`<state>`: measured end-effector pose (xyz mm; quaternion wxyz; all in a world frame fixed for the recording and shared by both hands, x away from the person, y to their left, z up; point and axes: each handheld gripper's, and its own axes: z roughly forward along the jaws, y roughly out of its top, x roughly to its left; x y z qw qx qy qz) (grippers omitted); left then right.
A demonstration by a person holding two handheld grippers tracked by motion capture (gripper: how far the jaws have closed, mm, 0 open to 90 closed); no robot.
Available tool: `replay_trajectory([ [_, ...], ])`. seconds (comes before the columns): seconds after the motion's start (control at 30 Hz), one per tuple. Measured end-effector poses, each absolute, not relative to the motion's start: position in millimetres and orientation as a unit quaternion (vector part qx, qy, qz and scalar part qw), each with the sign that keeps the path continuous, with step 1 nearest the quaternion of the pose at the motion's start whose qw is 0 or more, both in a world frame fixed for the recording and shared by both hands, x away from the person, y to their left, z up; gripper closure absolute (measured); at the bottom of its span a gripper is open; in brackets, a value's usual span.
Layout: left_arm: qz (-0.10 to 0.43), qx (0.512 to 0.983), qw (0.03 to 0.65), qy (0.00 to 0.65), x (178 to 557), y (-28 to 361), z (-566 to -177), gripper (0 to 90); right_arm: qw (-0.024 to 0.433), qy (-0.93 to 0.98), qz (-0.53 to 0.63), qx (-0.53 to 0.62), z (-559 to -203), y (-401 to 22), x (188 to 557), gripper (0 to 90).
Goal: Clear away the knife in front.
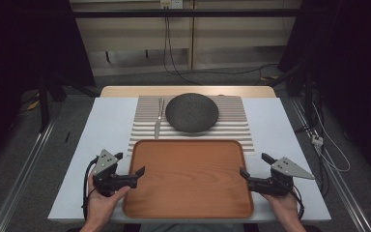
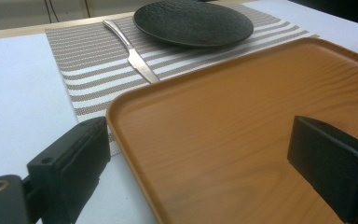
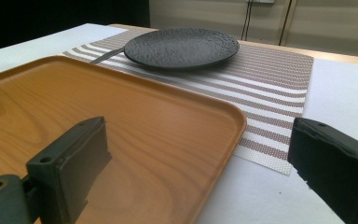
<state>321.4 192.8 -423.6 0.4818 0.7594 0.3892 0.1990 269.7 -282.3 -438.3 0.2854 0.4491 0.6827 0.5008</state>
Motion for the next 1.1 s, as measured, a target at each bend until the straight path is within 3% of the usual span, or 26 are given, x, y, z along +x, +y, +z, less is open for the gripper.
replay_trajectory([
  [0.57,0.184,0.763,0.479,0.394,327.5,187.9,-420.4,5.8,0.273,0.687,0.5,0.451,-439.2,-281.2,270.5,5.7],
  [1.1,0.181,0.774,0.468,0.387,360.5,176.9,-405.7,5.9,0.274,0.694,0.496,0.444,-438.8,-277.6,273.5,5.7],
])
